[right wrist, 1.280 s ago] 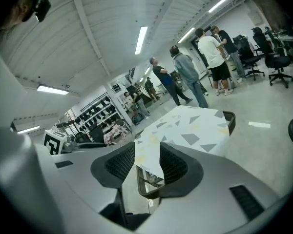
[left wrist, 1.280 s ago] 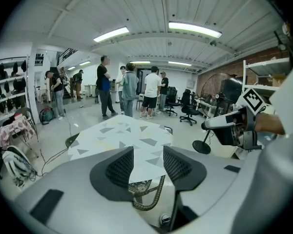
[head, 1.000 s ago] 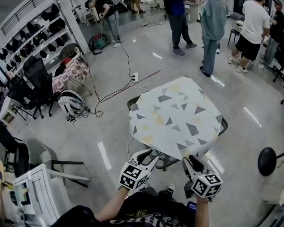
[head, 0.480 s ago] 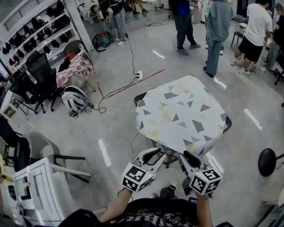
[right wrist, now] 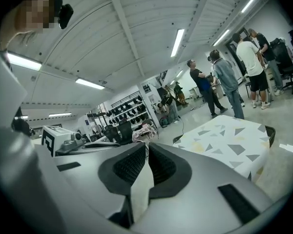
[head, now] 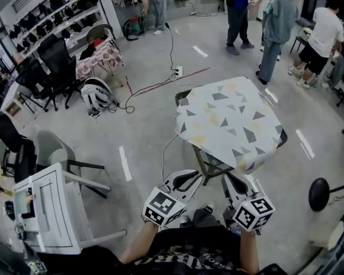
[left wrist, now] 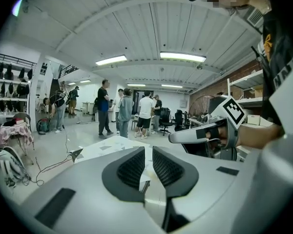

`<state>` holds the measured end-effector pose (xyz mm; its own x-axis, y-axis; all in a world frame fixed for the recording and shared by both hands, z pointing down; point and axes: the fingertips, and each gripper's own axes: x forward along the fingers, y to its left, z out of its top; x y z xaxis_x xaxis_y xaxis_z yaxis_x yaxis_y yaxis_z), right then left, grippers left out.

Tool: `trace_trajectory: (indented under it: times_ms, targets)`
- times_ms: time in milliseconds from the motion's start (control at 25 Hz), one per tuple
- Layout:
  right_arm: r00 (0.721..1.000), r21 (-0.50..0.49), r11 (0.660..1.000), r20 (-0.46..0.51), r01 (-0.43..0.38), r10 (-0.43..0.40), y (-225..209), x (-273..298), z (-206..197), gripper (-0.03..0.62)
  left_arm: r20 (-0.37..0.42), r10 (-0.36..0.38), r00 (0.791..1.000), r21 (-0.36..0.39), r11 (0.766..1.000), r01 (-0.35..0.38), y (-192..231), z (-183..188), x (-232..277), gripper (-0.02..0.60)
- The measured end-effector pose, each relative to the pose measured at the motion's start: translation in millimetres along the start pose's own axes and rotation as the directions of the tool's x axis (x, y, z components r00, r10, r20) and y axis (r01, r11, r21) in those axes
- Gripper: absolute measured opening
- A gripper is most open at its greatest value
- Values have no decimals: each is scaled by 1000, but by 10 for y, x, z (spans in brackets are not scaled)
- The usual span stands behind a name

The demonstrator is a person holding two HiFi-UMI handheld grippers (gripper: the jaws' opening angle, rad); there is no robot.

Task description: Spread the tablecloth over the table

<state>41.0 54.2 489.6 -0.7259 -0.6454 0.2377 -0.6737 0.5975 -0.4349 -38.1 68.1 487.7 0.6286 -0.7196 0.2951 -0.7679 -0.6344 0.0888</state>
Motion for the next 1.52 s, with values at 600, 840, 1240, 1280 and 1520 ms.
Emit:
trace_trajectory:
  times_ms: [600, 840, 1240, 1280, 1520]
  targets:
    - [999, -57, 997, 0, -51, 51, 494, -250, -267, 15, 53, -79, 995, 23, 997, 78, -399, -101, -455, 54]
    - [999, -100, 994, -35, -43, 40, 621, -265, -309, 14, 52, -77, 996, 36, 997, 75, -480, -117, -525, 54]
    - [997, -137, 988, -48, -74, 68, 710, -313, -340, 14, 52, -67, 996, 49, 997, 65, -541, -138, -537, 54]
    - [997, -137, 988, -48, -73, 67, 706, -322, -340, 14, 51, -71, 996, 50, 996, 68, -554, -139, -528, 54]
    - [997, -150, 986, -45, -69, 63, 628, -370, -358, 14, 57, -111, 992, 55, 993, 108, -676, -121, -478, 54]
